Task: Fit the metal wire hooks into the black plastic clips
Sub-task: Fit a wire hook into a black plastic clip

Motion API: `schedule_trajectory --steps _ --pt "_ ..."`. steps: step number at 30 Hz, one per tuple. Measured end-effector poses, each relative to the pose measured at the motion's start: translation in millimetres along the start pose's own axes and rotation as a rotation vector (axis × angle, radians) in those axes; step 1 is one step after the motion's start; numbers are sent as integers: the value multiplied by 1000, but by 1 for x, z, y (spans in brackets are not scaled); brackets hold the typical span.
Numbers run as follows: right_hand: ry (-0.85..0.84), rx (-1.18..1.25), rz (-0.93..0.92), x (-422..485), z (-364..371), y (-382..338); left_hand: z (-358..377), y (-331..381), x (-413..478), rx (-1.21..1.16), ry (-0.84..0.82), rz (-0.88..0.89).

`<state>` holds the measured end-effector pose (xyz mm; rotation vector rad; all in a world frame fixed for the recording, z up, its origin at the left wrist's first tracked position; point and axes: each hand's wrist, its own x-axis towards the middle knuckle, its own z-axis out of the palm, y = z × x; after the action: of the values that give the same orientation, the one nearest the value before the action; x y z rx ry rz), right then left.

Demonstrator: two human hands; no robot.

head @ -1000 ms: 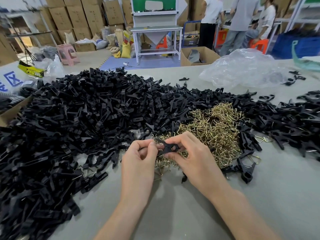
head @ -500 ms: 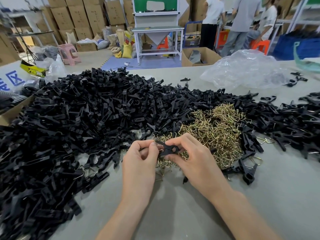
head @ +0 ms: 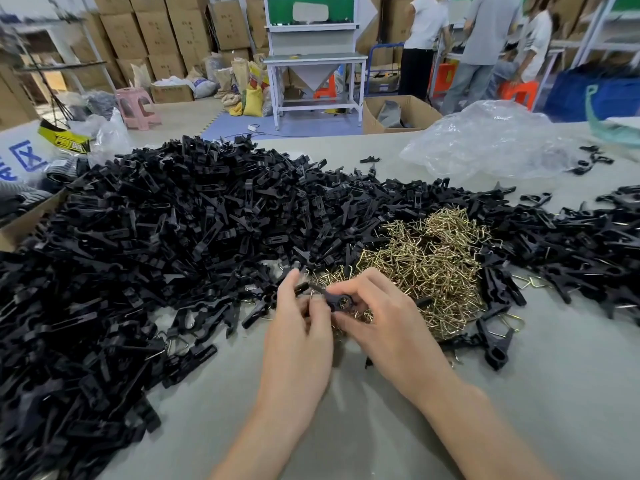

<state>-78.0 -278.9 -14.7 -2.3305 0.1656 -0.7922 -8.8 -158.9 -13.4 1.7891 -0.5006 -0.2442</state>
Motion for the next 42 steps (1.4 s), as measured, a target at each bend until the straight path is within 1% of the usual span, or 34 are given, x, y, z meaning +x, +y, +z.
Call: schedule_trajectory --steps 3,7,10,13,17,22,27,33,36,39,40,42 --pt "-22 -8 -9 -1 3 -2 5 3 -8 69 -73 62" --pt "-1 21 -29 1 3 -6 5 7 -5 -51 -99 14" --pt "-41 24 -49 1 2 -9 6 5 -3 -29 -122 45" --pt "-55 -6 -60 1 3 -9 4 6 0 -118 -136 4" --pt "32 9 -100 3 3 -10 -1 10 4 -278 -212 -95" --pt "-30 -15 -108 3 5 -7 -1 13 1 -197 -206 -51" --pt "-39 55 -100 3 6 -4 -2 9 3 -262 -240 -142" --pt "-82 172 -7 3 5 -7 -7 12 8 -521 -283 -250" --pt "-98 209 14 3 3 -10 -12 18 10 -679 -382 -301" --pt "-120 195 23 4 2 -12 -18 21 9 -823 -456 -341" --pt "-134 178 18 4 2 -13 -19 22 7 -870 -460 -348" --pt "-157 166 9 4 3 -13 -19 22 7 -939 -413 -351"
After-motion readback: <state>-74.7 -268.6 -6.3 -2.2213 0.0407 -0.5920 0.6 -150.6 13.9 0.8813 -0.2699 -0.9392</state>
